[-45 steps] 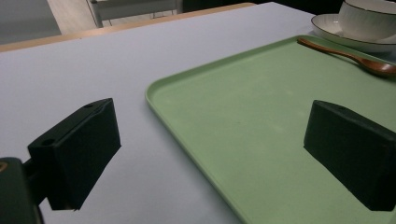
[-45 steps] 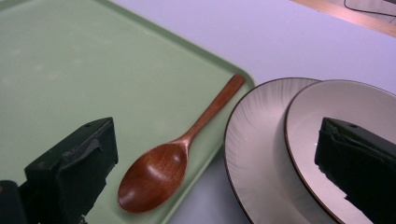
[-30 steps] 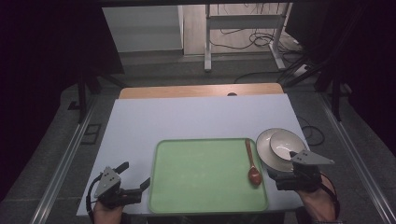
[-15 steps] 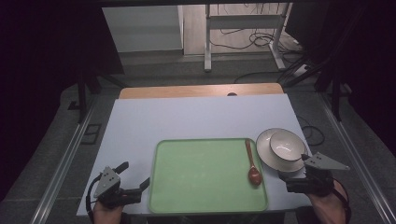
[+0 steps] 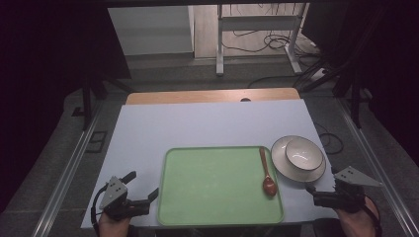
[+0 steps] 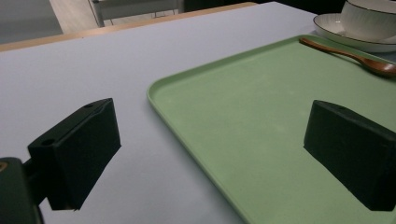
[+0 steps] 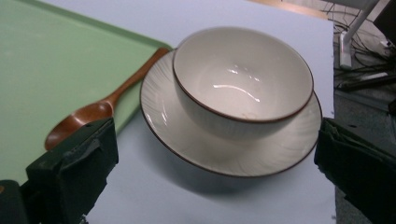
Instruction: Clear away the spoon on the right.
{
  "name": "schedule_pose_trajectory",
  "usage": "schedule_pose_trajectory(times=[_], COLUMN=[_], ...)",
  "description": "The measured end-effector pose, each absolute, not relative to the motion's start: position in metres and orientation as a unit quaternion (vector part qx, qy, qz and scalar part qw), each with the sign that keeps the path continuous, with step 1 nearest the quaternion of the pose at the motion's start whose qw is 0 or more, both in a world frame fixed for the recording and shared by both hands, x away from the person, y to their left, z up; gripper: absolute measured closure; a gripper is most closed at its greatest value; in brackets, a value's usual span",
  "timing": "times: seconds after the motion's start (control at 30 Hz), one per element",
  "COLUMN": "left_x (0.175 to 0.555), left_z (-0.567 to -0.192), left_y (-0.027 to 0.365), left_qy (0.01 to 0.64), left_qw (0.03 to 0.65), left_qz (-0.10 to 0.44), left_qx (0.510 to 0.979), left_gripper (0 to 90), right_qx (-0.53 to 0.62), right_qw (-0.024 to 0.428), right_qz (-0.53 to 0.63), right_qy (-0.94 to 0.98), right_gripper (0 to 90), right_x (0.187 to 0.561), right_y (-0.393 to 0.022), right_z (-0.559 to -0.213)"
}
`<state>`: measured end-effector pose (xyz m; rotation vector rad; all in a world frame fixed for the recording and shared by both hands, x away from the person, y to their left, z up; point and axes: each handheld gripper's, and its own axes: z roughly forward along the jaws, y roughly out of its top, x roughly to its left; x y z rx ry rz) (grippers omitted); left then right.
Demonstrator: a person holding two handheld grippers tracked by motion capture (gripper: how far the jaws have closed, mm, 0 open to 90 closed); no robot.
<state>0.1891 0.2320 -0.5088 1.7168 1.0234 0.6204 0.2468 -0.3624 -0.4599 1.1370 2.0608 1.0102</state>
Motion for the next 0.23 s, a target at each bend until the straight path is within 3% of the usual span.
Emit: schedule_pose_trajectory(times=[0.23], left_x=[0.1895], left_z=[-0.5085], left_y=[0.2313], left_qy=[0.422], left_qw=[0.5], left_qz=[0.257], left_qx=[0.711], left_gripper=[3.5], right_qx=[0.436], right_qw=[0.275], right_qz=[0.363], right_qy=[0.776], right_gripper=[0.0], right_x=[0.2505], right_y=[-0.3653], right_z=[-0.4677])
